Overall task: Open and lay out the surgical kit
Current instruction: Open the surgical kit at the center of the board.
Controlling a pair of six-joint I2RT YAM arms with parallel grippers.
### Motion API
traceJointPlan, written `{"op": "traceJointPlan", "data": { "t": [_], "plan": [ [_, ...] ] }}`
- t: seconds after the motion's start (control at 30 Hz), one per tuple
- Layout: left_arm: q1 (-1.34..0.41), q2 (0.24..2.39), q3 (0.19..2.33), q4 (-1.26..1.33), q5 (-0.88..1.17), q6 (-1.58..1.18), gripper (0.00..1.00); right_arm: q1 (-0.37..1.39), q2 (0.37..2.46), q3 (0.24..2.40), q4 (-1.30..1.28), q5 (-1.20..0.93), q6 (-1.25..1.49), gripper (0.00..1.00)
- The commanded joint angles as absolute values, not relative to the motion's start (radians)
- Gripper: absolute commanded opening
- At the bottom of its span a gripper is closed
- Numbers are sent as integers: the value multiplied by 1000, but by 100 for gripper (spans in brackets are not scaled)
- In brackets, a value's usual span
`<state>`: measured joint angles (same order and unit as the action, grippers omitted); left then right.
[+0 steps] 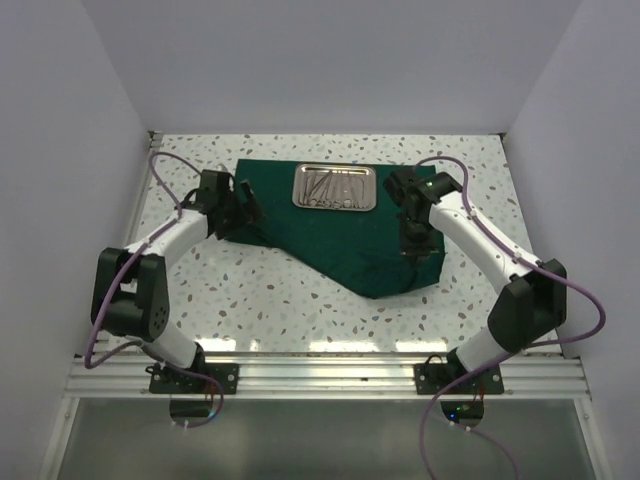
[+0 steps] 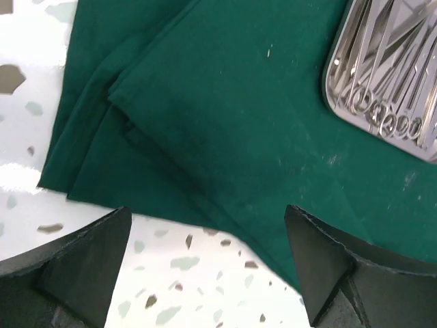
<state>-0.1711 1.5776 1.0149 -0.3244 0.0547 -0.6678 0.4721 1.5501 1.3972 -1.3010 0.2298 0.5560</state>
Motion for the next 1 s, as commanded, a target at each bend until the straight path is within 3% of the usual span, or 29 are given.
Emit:
{"op": "traceJointPlan", "data": {
  "t": [0.0, 0.57, 0.67, 0.77, 0.8, 0.87, 0.9, 0.97],
  "plan": [
    [-176, 1630, 1000, -166, 61, -741, 98, 474, 1578, 1453, -1318, 256, 502, 0],
    [-279, 1851, 1207, -271, -109, -744, 91, 474, 1600, 1443, -1315, 279, 454, 0],
    [-299, 1864, 1245, -290, -132, -736, 84, 474, 1600, 1442, -1310, 284, 449, 0],
    [-316, 1879, 1275, -308, -143, -732, 68, 472, 1601, 1442, -1308, 288, 442, 0],
    [-321, 1881, 1281, -311, -153, -724, 54, 474, 1601, 1443, -1308, 293, 442, 0],
    [-327, 1884, 1302, -331, -163, -721, 40, 474, 1603, 1445, -1308, 293, 437, 0],
    [-330, 1882, 1310, -339, -170, -715, 26, 474, 1603, 1447, -1305, 293, 439, 0],
    [-336, 1875, 1333, -363, -193, -707, 15, 474, 1605, 1447, -1305, 295, 434, 0]
  ]
}}
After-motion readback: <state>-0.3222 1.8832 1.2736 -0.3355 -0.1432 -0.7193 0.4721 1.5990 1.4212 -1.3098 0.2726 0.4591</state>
